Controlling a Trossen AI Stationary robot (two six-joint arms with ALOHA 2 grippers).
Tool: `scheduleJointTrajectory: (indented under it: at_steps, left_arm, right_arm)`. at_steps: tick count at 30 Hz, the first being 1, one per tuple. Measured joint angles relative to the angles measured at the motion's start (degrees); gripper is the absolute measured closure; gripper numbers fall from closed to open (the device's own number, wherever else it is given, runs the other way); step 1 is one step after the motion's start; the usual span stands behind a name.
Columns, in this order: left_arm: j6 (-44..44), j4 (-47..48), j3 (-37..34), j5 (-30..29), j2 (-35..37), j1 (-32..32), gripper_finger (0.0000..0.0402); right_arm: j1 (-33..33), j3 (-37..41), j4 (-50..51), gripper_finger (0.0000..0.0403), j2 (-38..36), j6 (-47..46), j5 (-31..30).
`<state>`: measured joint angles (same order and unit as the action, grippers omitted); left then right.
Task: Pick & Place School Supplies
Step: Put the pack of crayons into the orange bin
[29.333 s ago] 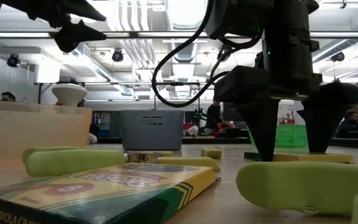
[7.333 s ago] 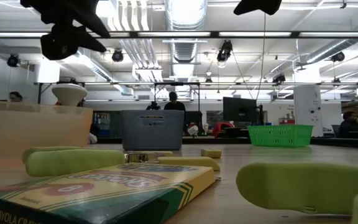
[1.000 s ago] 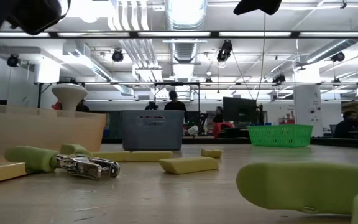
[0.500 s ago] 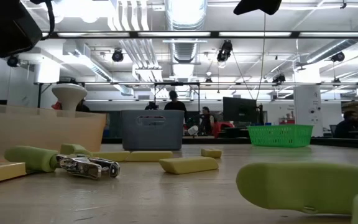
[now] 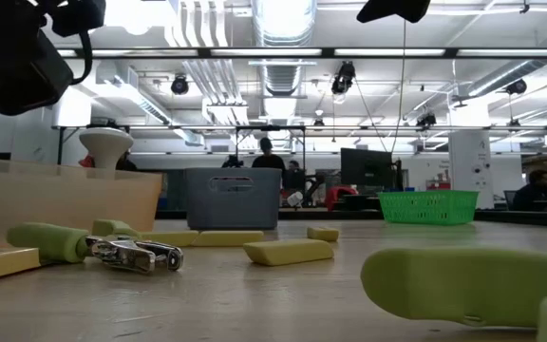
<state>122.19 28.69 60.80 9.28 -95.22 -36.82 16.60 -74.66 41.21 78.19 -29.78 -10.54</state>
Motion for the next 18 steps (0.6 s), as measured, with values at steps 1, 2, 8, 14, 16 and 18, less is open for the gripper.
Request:
scheduleJointTrajectory:
  at_steps: [1,2,8,14,16,18]
  left_arm:
    - [-0.35,-0.55,-0.01,0.09,-0.14,0.02,0.0170]
    - [-0.60,-1.42,-0.05,0.12,-0.36,0.02,0.0170]
    - [-1.07,-4.13,0.02,0.07,-0.92,0.07,0.0170]
    - [-0.71,-3.64,0.02,0.10,-0.92,0.07,0.0170]
    - [-0.46,-3.61,0.02,0.10,-0.92,0.10,0.0170]
    - [-0.68,-4.34,0.02,-0.41,-0.92,0.31,0.0170]
  right_arm:
    - [-0.01,-0.01,0.01,0.0048,0.00,-0.02,0.01]
    - [0.00,0.00,0.02,0.0048,0.00,0.00,0.00]
    - [0.00,-0.02,0.00,0.0048,0.00,0.00,0.00]
    - [0.00,0.00,0.00,0.0048,0.00,-0.02,0.00]
    - [-0.01,-0.02,0.00,0.0048,0.00,-0.02,0.00]
    - [-0.01,0.00,0.00,0.0048,0.00,-0.02,0.00]
